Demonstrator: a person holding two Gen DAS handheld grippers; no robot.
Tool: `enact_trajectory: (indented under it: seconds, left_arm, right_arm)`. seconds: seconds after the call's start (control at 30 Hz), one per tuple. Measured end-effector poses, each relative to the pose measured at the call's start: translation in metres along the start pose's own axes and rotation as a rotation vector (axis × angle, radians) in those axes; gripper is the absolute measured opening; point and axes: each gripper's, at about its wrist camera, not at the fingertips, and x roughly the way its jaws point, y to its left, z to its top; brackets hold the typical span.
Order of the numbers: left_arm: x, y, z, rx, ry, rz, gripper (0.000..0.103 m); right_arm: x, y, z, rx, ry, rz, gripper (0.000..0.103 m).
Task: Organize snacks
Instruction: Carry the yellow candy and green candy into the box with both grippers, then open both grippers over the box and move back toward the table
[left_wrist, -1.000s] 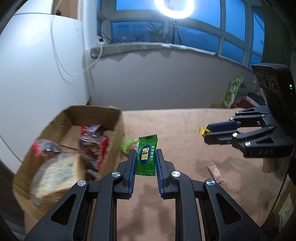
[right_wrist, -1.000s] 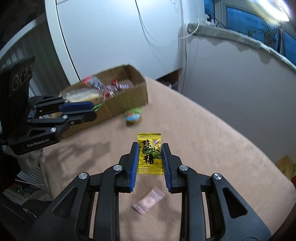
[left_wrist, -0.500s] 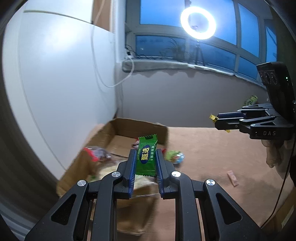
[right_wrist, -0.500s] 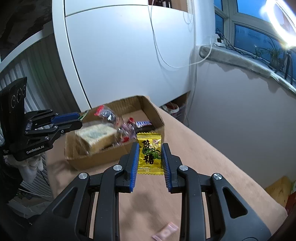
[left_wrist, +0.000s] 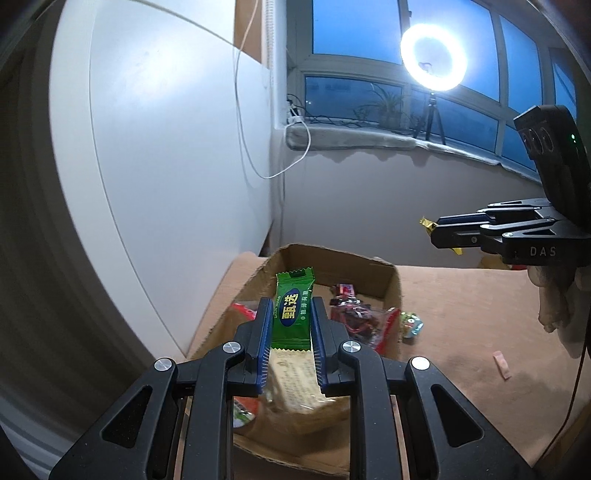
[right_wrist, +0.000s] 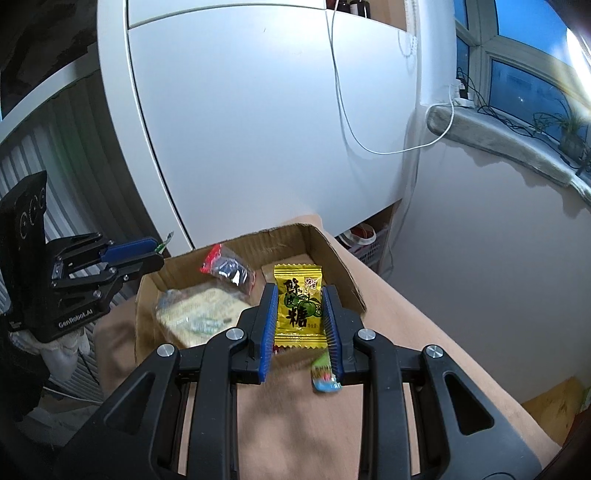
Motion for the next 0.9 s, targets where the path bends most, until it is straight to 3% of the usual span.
enact_trajectory:
  seconds: [0.57, 0.9]
  left_arm:
    - [0.028, 0.021, -0.006, -0.027, 0.047, 0.032, 0.018]
    - [0.038, 0.018, -0.006, -0.022, 0.067, 0.030, 0.020]
  right_arm:
    - [0.060, 0.004, 0.014, 0.009, 0.075, 0.023, 0.025]
    - [0.074, 0.003, 0.010, 0.024, 0.097, 0.029, 0.025]
